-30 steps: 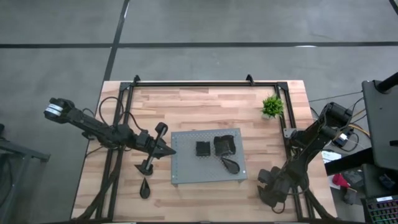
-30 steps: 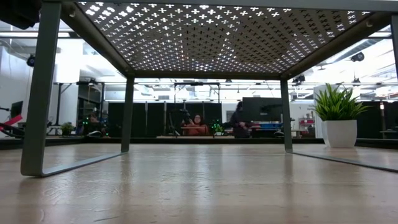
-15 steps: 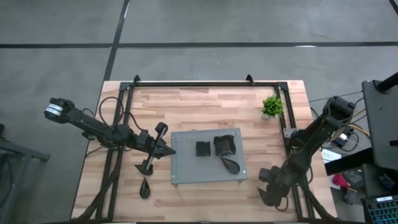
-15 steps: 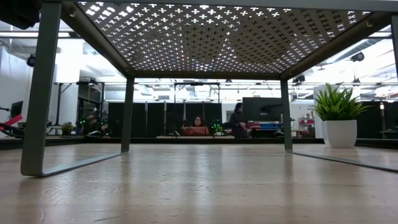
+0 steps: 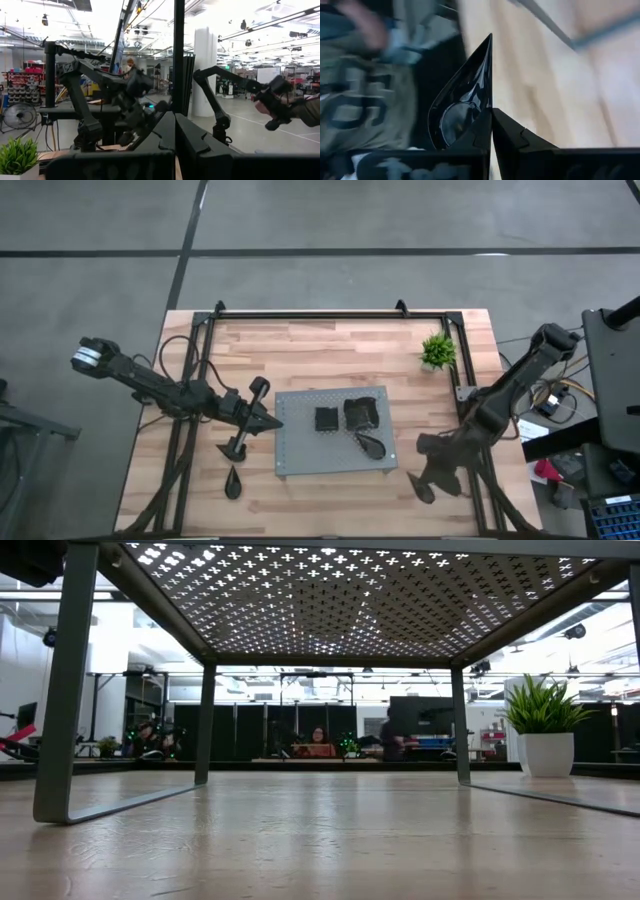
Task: Pick & Place Mini shaped plates
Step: Stack the drop shaped plate on top of the drop shaped plate on the shelf
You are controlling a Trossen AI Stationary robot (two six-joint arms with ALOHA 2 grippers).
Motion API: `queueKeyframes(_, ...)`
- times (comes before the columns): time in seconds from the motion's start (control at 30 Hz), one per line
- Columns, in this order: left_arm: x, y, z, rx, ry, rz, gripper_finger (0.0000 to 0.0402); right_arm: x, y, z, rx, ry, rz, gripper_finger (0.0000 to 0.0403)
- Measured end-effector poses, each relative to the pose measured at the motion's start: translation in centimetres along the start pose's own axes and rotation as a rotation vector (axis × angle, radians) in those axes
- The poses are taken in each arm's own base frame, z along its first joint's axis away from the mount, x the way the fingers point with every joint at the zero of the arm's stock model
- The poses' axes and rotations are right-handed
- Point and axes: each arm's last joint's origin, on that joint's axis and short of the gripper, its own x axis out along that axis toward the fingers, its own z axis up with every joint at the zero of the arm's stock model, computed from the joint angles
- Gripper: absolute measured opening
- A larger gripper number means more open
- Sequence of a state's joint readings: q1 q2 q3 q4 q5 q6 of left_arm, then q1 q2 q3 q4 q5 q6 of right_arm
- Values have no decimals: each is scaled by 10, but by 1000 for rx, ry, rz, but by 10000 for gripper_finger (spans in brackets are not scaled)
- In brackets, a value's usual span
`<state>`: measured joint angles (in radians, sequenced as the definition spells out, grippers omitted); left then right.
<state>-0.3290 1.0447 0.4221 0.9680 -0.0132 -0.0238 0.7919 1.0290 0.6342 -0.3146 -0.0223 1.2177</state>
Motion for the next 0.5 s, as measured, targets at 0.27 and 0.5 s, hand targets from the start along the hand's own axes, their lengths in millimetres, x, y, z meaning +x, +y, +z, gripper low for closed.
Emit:
queueKeyframes(0.27, 0, 0, 0, 0, 0, 0, 3, -22, 8, 21, -144, -160, 148, 8)
queueKeyframes(0.5, 0, 0, 0, 0, 0, 3, 3, -41, 25, 50, -293, -300, 164, 8)
